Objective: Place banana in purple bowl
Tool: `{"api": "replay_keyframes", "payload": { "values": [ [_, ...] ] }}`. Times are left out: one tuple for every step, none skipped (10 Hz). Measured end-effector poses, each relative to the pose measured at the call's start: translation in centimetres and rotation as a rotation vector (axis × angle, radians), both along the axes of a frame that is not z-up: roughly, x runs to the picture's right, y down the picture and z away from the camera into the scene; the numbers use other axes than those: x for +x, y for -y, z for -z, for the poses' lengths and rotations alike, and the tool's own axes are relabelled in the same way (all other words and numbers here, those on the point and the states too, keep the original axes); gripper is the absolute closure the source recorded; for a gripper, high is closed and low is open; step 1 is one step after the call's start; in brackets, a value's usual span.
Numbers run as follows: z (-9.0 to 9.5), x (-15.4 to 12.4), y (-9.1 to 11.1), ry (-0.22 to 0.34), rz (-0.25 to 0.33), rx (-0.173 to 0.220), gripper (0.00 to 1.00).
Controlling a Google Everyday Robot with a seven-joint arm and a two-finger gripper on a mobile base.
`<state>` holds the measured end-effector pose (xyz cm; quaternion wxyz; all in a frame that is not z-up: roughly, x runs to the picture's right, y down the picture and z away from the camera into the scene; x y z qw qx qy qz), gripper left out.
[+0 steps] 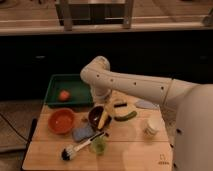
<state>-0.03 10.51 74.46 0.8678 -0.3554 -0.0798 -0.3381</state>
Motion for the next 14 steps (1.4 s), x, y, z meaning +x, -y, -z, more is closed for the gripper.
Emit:
{"api": "replay_keyframes", "payload": {
  "values": [
    [0.0,0.0,0.0,0.0,0.0,0.0,0.2],
    [0.0,0.0,0.0,0.0,0.0,0.0,0.2],
    [0.0,0.0,0.0,0.0,0.0,0.0,0.2],
    [0.0,0.0,0.0,0.0,0.0,0.0,0.2],
    [0.02,0.0,0.02,0.0,0.0,0.001,0.2],
    [0.06,0.0,0.07,0.0,0.0,0.002,0.2],
    [0.05,0.0,0.06,0.0,0.0,0.001,0.2],
    [0.05,0.0,0.07,0.0,0.0,0.001,0.2],
    [0.05,0.0,0.06,0.0,0.0,0.001,0.2],
    [0.05,0.01,0.07,0.0,0.0,0.001,0.2],
    [0.05,0.0,0.06,0.0,0.0,0.001,0.2],
    [0.05,0.01,0.07,0.0,0.0,0.001,0.2],
    [0.05,0.0,0.07,0.0,0.0,0.001,0.2],
    [0.05,0.0,0.07,0.0,0.0,0.001,0.2]
  ]
}}
